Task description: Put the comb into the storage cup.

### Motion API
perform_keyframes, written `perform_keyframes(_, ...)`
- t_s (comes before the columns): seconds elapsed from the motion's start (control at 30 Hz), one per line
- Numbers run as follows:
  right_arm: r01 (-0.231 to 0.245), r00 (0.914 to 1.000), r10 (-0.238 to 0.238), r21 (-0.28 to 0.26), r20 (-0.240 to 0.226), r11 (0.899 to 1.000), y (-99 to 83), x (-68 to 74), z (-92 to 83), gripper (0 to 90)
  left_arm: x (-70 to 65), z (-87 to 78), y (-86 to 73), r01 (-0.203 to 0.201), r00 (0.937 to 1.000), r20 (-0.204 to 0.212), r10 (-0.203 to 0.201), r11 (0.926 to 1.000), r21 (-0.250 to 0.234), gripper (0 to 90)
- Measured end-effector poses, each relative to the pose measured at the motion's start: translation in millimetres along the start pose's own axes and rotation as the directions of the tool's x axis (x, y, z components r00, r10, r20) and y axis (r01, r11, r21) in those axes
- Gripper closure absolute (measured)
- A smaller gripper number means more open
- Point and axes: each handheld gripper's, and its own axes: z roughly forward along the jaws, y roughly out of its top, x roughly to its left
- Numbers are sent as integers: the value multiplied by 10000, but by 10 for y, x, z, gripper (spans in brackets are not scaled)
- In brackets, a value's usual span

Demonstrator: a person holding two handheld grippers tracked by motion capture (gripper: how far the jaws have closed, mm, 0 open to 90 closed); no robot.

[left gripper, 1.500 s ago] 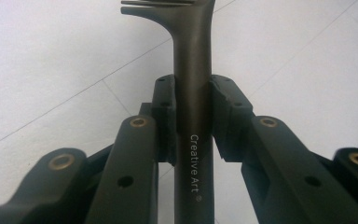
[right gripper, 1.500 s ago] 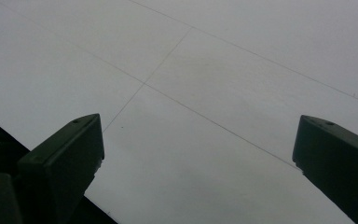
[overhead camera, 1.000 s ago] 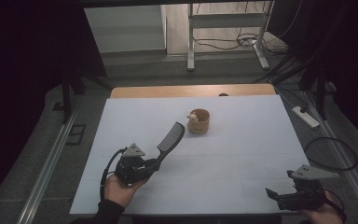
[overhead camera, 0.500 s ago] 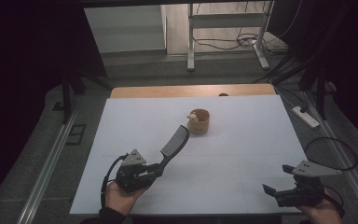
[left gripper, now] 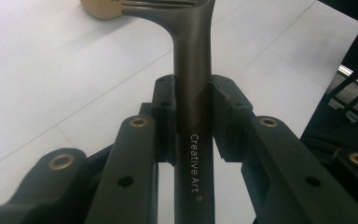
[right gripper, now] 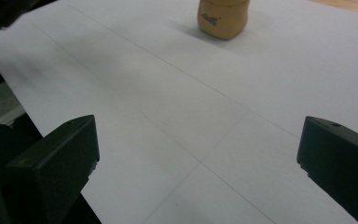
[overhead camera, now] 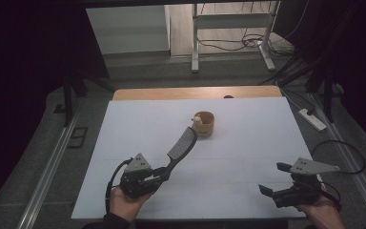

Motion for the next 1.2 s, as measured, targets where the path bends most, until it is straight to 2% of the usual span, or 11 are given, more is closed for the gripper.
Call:
perform_keyframes(0.27, -203, 9986, 206, 68, -479, 9998, 124, 13, 111, 0, -28, 82, 55, -314, 9994, 126, 314, 9995, -40, 719)
perform_keyframes(0.57, -499, 9944, 485, -119, -935, 9987, 260, 9, 260, 0, -8, 149, 89, -336, 9990, 285, 345, 9990, -290, 719)
perform_keyframes(0.83, -846, 9873, 858, 149, -1336, 9963, 357, 19, 399, 0, 8, 209, 100, -327, 9988, 360, 342, 9986, -427, 719)
perform_keyframes(1.2, -747, 9836, 747, 63, -1643, 9972, 504, 33, 576, 0, -61, 311, 122, -610, 9972, 397, 628, 9971, -458, 719)
